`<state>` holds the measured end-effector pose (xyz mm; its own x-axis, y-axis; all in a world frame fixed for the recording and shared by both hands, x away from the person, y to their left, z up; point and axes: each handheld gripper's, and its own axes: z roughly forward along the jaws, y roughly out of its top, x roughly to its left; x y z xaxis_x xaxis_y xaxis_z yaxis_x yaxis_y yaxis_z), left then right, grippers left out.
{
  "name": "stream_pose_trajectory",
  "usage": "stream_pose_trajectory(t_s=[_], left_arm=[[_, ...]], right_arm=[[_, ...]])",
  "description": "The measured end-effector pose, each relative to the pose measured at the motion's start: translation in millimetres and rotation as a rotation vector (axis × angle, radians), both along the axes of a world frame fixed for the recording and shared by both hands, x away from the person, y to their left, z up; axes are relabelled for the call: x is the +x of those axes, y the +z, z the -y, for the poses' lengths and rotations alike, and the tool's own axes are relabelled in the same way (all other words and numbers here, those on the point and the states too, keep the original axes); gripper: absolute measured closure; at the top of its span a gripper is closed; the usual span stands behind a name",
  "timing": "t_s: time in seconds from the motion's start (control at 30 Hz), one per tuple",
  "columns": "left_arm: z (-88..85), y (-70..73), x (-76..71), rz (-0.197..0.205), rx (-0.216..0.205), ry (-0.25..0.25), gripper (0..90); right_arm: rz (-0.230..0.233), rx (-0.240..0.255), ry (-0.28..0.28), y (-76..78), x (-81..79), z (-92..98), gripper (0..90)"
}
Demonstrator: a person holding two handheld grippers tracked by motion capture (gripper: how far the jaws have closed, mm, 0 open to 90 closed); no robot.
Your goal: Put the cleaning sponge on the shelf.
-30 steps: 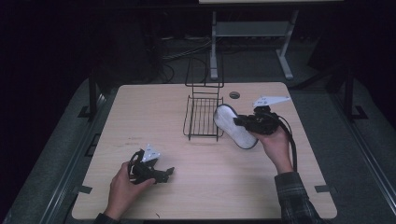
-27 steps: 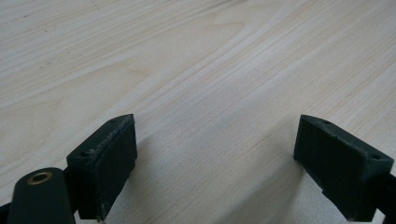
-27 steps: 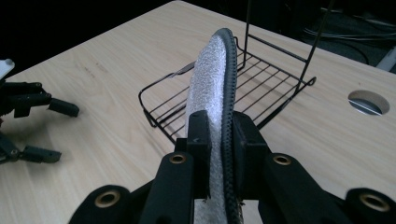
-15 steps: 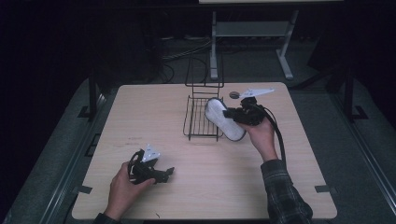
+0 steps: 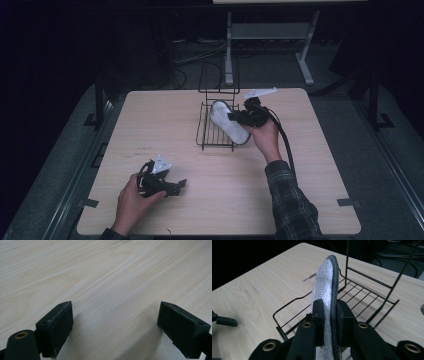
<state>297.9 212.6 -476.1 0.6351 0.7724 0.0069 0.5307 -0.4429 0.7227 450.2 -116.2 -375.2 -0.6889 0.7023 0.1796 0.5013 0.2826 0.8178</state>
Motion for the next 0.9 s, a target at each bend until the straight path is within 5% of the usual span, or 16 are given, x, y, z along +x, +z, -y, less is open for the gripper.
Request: stream_pose_trajectory(t_s=[0.5,0.9], left_arm=[[-0.1,0.2,0.0,-0.001,0.003,-0.001,12.4],[0.1,0.0,0.1,-0.001,0.002,0.0,12.4]], right_arm=[[-0.032,-0.011,-0.013,-12.1,23.9,-31.5,78.4],[-0.024,-0.072,-0.03,-23.0,33.7,-30.1,72.4]])
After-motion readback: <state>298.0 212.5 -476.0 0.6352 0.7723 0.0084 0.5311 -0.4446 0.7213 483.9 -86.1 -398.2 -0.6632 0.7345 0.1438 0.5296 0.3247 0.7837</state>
